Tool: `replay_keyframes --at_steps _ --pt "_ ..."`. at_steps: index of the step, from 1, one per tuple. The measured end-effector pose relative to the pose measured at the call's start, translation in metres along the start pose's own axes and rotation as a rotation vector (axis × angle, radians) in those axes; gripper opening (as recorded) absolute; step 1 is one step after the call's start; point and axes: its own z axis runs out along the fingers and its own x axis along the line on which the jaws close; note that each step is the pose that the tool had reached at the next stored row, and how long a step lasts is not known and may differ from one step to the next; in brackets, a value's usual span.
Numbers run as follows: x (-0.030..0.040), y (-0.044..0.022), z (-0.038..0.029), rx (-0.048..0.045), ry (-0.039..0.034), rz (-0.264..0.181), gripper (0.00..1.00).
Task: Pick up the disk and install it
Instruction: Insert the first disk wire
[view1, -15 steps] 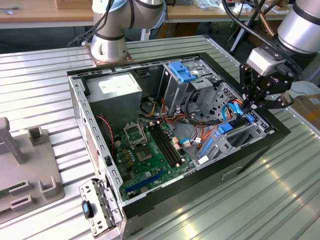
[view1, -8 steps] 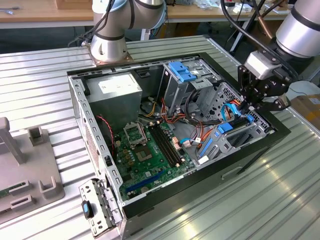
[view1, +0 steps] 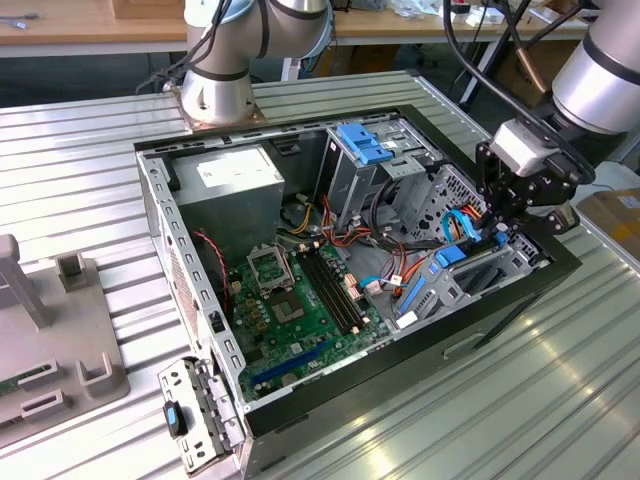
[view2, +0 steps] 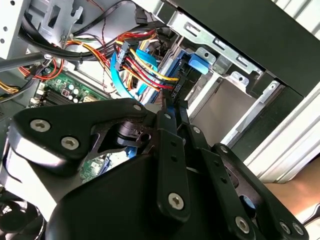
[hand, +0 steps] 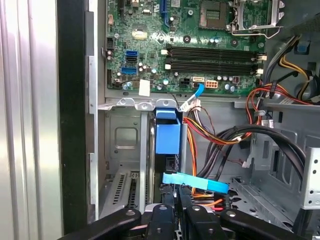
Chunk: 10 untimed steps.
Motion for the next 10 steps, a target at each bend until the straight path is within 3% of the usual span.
replay_keyframes --at_steps 10 --pt "0.0005 0.0022 0.0077 -0.0003 -0.0012 -0.007 0.16"
